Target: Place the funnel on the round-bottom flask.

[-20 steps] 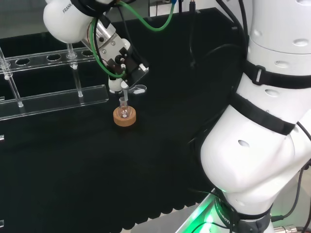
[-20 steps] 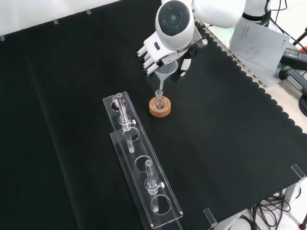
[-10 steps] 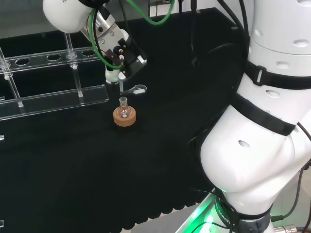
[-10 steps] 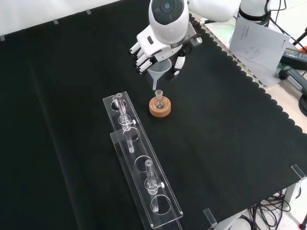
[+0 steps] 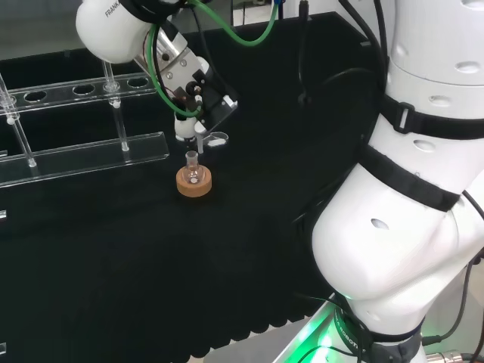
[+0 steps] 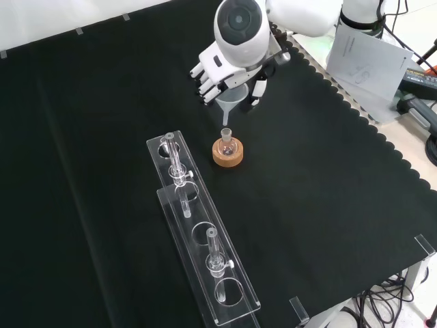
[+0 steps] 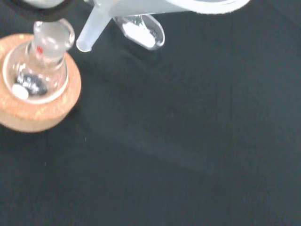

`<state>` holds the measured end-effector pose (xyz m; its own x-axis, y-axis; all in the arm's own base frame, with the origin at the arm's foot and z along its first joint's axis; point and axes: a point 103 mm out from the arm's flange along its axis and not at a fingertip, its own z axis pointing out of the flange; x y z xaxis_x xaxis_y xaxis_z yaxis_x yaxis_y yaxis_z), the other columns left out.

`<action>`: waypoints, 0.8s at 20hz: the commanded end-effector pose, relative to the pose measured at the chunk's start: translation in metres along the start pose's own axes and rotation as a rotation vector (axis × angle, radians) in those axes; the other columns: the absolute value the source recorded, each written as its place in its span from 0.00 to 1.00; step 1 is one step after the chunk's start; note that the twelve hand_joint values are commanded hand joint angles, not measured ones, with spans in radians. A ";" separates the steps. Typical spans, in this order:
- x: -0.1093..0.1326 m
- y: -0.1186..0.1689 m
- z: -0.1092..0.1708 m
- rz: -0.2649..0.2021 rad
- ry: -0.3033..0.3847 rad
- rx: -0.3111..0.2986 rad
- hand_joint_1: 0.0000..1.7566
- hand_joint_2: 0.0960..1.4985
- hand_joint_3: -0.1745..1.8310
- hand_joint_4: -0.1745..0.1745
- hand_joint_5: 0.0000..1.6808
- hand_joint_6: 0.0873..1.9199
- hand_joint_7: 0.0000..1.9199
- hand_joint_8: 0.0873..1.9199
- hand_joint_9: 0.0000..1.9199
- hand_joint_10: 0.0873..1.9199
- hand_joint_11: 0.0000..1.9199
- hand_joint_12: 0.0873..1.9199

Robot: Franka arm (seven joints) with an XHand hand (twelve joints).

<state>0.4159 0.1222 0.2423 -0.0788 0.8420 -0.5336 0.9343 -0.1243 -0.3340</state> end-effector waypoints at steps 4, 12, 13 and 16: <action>-0.005 0.001 0.000 0.010 0.017 -0.012 0.44 0.46 0.37 0.37 0.37 0.37 0.32 0.41 0.46 0.31 0.24 0.67; 0.021 -0.003 -0.022 -0.036 0.004 -0.045 0.44 0.46 0.37 0.37 0.37 0.37 0.32 0.41 0.46 0.31 0.24 0.67; 0.025 -0.004 -0.026 -0.033 0.003 -0.044 0.44 0.46 0.37 0.37 0.37 0.37 0.32 0.41 0.46 0.31 0.24 0.67; 0.030 -0.005 -0.026 -0.022 0.003 -0.027 0.44 0.46 0.37 0.37 0.37 0.37 0.32 0.41 0.46 0.31 0.24 0.67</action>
<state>0.4206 0.1480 0.2503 -0.0973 0.8495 -0.5185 0.9458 -0.0832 -0.3139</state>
